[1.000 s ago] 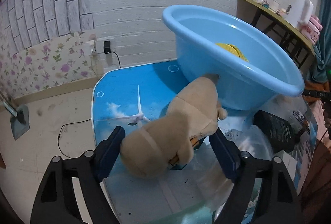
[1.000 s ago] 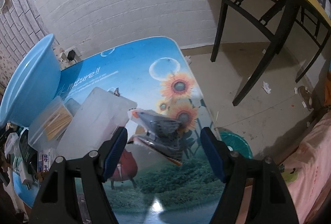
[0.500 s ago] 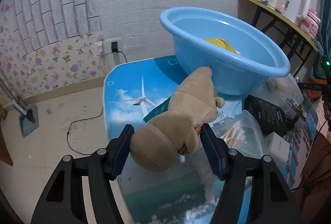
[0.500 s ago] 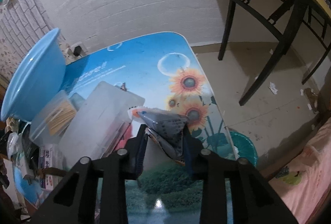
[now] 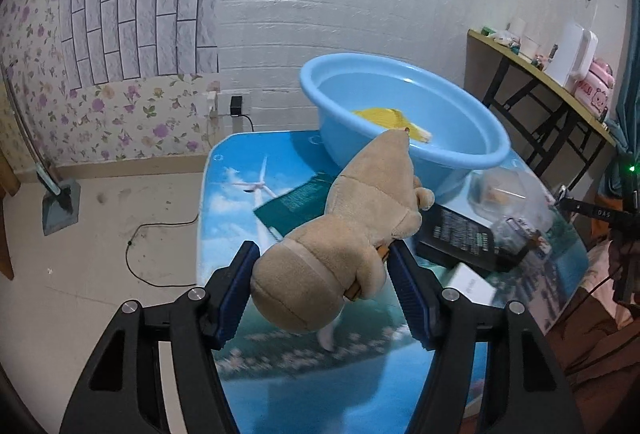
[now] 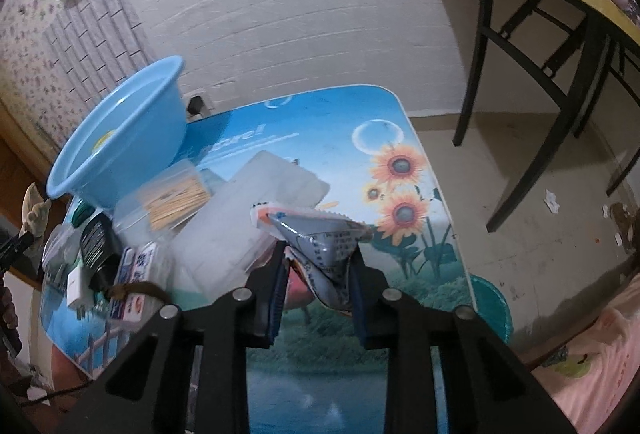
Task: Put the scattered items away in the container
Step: 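Grasp the beige plush toy with the left gripper while the right gripper grasps the grey snack bag, then carry the plush toy and snack bag into the blue basin and release both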
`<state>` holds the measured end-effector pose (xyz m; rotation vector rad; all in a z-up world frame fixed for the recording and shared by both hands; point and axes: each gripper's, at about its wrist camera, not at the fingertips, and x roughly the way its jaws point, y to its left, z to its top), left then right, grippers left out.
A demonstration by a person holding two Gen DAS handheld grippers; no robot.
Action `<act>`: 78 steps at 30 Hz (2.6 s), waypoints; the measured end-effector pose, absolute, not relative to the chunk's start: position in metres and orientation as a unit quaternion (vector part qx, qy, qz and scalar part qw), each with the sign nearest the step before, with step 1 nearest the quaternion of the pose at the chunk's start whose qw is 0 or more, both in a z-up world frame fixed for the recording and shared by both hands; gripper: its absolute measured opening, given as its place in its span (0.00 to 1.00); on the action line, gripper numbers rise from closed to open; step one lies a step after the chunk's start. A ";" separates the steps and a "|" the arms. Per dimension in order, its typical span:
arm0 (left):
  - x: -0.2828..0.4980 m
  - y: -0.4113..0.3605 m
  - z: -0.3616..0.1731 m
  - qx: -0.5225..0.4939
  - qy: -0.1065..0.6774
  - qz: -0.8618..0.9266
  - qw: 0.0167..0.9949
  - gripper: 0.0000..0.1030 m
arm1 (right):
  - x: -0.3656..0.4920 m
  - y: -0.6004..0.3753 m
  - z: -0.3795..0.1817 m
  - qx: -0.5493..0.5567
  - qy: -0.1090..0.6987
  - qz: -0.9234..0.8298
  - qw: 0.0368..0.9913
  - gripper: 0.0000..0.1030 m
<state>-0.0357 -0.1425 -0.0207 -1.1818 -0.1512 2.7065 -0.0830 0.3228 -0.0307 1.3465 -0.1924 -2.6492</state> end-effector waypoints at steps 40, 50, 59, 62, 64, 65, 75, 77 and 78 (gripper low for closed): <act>-0.131 -0.047 0.024 -0.390 0.033 0.898 0.200 0.64 | -0.148 0.181 0.061 0.387 0.057 -0.868 0.307 0.26; -0.163 -0.027 0.003 -0.424 0.050 0.870 0.248 0.64 | -0.180 0.163 0.058 0.395 0.080 -0.865 0.300 0.26; -0.174 -0.016 -0.013 -0.447 0.055 0.854 0.259 0.66 | -0.189 0.147 0.049 0.413 0.081 -0.849 0.319 0.26; -0.177 -0.016 -0.016 -0.450 0.049 0.853 0.260 0.66 | -0.192 0.146 0.047 0.417 0.081 -0.845 0.324 0.26; -0.178 -0.016 -0.017 -0.451 0.042 0.853 0.260 0.66 | -0.194 0.141 0.043 0.423 0.084 -0.841 0.327 0.26; -0.178 -0.016 -0.017 -0.452 0.037 0.853 0.260 0.67 | -0.195 0.139 0.042 0.428 0.088 -0.838 0.327 0.26; -0.168 -0.023 -0.010 -0.437 0.019 0.858 0.268 0.69 | -0.201 0.119 0.028 0.465 0.118 -0.814 0.327 0.26; -0.165 -0.028 -0.006 -0.435 0.011 0.860 0.265 0.72 | -0.205 0.114 0.025 0.473 0.124 -0.809 0.327 0.26; -0.165 -0.028 -0.006 -0.434 0.009 0.861 0.265 0.73 | -0.206 0.112 0.024 0.477 0.129 -0.805 0.327 0.26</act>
